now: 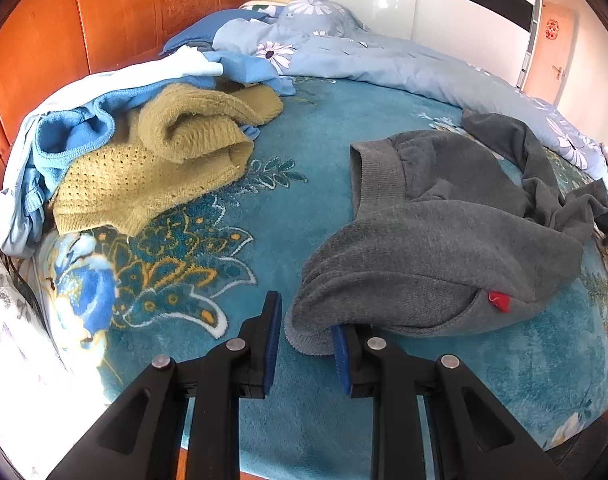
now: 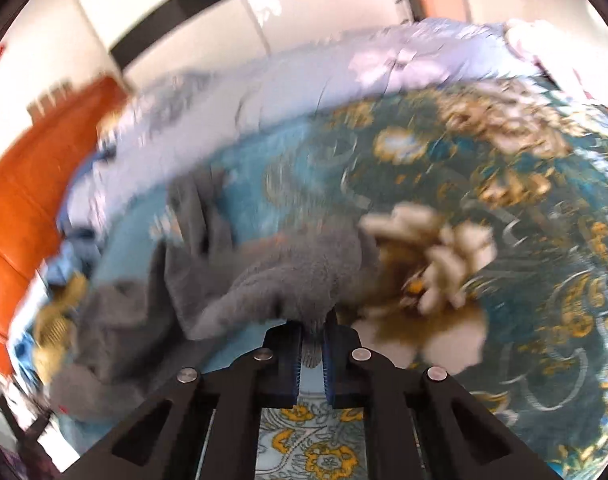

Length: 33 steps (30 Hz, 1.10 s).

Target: Fold clothes

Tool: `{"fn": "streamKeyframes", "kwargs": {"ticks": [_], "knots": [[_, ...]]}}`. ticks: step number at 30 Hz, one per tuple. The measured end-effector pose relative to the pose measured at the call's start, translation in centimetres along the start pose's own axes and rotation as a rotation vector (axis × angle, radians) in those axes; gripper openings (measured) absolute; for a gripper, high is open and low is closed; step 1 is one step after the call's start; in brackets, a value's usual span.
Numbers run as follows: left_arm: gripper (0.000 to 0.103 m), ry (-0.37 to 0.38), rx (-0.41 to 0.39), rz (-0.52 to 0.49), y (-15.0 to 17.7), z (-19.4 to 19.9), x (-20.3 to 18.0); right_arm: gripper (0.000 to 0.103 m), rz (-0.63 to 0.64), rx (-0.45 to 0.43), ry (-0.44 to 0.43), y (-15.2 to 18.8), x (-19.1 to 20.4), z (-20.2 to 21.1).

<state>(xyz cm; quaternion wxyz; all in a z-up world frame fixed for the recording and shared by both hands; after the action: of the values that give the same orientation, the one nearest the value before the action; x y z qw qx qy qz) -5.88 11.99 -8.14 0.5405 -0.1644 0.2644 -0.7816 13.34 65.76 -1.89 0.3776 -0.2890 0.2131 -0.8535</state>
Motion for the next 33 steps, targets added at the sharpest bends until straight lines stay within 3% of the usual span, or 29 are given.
{"fn": "streamKeyframes", "kwargs": {"ticks": [6, 11, 14, 18, 22, 26, 30, 33], "knots": [[0.025, 0.024, -0.043, 0.012, -0.4, 1.0, 0.2, 0.009, -0.036, -0.182, -0.011, -3.4, -2.3, 9.8], [0.026, 0.040, -0.064, -0.015, -0.5, 1.5, -0.2, 0.009, -0.004, -0.237, 0.064, -4.3, -4.2, 15.2], [0.026, 0.049, -0.041, -0.015, -0.1, 0.9, -0.5, 0.009, -0.036, -0.163, 0.123, -4.2, -6.8, 13.4], [0.028, 0.042, -0.033, -0.056, 0.3, 0.9, -1.2, 0.009, -0.111, 0.027, 0.185, -2.4, -10.4, 6.4], [0.034, 0.024, -0.023, -0.070, 0.7, 1.0, -1.1, 0.012, -0.186, 0.103, 0.204, -0.7, -12.6, 2.2], [0.036, 0.025, -0.018, -0.053, 0.7, 1.0, -1.0, 0.015, -0.221, 0.112, 0.197, -0.4, -13.4, 0.9], [0.040, 0.010, -0.015, -0.050, 0.6, 0.8, -1.0, 0.047, -0.167, 0.081, 0.262, -0.6, -13.9, 2.8], [0.042, 0.016, -0.004, -0.026, 0.5, 0.5, -0.9, 0.048, -0.152, 0.066, 0.287, 0.3, -14.4, 4.5]]}}
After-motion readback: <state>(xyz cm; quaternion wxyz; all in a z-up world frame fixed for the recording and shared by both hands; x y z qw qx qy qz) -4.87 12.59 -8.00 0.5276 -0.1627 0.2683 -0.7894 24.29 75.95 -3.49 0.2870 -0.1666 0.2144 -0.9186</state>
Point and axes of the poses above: each gripper's, at about its wrist camera, not at the fingertips, and z roughly against the way its jaws point, x to its left, y to its underside, the point moved 8 cm from there along -z, roughly the way its jaws point, and after that the axes turned 1 degree about x, right-handed, at the moved point
